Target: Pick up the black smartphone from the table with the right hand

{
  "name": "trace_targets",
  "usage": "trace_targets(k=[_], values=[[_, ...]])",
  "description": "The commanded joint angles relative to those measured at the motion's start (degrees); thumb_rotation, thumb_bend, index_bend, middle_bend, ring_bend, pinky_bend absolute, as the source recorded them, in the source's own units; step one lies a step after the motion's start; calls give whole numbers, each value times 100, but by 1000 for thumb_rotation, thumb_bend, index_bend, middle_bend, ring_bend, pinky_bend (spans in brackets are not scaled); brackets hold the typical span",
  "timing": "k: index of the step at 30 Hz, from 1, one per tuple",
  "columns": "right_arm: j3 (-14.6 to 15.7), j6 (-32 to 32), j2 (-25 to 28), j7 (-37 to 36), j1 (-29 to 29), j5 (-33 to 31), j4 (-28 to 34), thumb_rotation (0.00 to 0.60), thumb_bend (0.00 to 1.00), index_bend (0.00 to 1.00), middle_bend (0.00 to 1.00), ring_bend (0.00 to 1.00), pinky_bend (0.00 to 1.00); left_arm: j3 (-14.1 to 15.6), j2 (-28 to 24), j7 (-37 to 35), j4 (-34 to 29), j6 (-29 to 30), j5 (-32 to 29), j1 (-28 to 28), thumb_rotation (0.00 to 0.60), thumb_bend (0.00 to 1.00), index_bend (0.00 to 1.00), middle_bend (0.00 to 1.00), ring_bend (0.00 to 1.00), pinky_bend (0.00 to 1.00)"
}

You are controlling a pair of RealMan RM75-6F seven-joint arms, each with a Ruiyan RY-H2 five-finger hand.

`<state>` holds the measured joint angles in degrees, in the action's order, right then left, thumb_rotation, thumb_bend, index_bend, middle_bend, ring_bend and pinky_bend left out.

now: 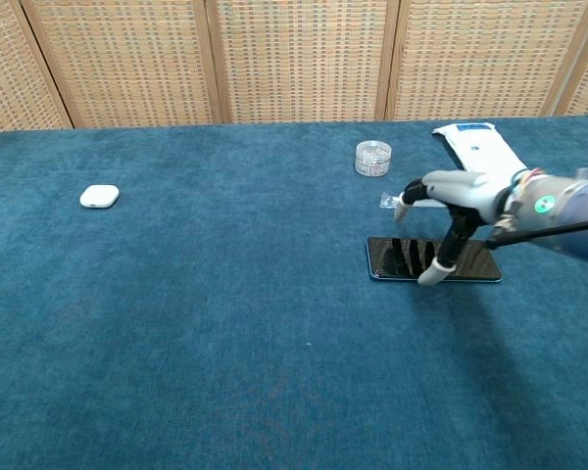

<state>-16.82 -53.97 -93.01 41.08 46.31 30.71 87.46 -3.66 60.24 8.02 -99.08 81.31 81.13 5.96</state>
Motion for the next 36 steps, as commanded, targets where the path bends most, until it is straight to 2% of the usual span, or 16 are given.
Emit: trace_targets(k=[1,6,13,23,25,30,36], values=[[42,-110,-299,205,231,-259,-317,600,2,232,0,0,0,-3,7,9,4,-35,-27,20,600,0,0,0,0,0],[74,-110,-528,181,346,-338,-603,600,20,236,0,0,0,-10,11,9,7,-96,-77,53,600,0,0,0,0,0],[10,-46,-668,84,472,-396,-906,600,105,260,0,0,0,-32,11,-33,53,-216,-201,103,600,0,0,0,0,0],[57,115,-805,-2,603,-418,-1258,600,140,292,0,0,0,-59,21,-37,91,-326,-318,170,600,0,0,0,0,0],[77,146,-833,-18,620,-411,-1321,600,166,326,0,0,0,-62,22,-28,94,-335,-334,177,600,0,0,0,0,0],[155,193,-873,-34,656,-353,-1421,600,327,479,0,0,0,-64,32,-14,94,-348,-369,192,600,0,0,0,0,0],[174,89,-859,-285,595,15,-1331,600,365,533,0,0,0,-56,40,4,91,-349,-376,200,600,0,0,0,0,0]])
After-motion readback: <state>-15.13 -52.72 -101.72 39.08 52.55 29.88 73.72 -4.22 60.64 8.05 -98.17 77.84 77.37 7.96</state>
